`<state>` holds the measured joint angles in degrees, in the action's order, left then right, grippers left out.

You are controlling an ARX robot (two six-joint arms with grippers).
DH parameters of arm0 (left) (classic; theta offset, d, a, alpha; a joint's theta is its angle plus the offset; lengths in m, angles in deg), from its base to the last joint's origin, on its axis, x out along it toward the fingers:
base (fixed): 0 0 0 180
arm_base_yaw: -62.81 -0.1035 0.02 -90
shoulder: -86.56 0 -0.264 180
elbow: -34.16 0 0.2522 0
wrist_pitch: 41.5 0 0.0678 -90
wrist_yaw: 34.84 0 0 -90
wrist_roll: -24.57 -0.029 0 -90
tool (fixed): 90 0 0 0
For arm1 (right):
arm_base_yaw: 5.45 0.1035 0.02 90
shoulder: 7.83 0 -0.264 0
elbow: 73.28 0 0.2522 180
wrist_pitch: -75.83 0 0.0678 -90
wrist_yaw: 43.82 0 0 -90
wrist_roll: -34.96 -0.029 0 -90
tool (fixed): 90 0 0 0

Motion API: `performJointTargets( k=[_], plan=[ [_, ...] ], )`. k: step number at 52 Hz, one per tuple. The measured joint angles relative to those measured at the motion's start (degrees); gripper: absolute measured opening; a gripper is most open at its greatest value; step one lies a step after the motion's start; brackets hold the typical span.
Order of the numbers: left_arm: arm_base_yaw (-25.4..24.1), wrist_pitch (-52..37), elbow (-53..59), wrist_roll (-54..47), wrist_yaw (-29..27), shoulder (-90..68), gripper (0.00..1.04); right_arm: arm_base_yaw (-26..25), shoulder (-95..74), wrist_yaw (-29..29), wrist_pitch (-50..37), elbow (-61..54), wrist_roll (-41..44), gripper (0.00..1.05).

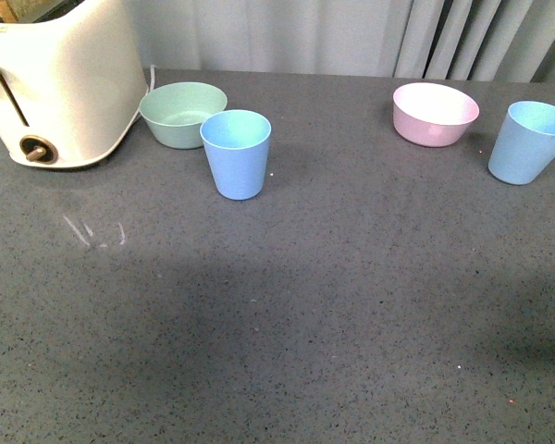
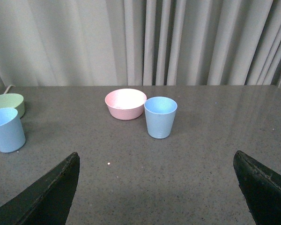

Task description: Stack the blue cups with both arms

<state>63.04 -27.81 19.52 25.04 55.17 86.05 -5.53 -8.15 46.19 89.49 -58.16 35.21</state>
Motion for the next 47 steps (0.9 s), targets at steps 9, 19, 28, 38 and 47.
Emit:
performJointTargets(
  k=[9,19,28,38,47],
  plan=[
    [0.0,0.0,0.0,0.0,0.0,0.0,0.96,0.0,0.0,0.0,0.0,0.0,0.0,0.96],
    [0.0,0.0,0.0,0.0,0.0,0.0,0.96,0.0,0.0,0.0,0.0,0.0,0.0,0.96],
    [0.0,0.0,0.0,0.0,0.0,0.0,0.96,0.0,0.0,0.0,0.0,0.0,0.0,0.96],
    [2.8,20.1,-11.9,8.0,-7.3,-22.3,0.96,0.0,0.0,-0.1,0.0,0.0,0.0,0.96],
    [5.5,6.3,-22.4,9.2,-3.6,-48.1,0.96,0.0,0.0,0.0,0.0,0.0,0.0,0.96]
  ],
)
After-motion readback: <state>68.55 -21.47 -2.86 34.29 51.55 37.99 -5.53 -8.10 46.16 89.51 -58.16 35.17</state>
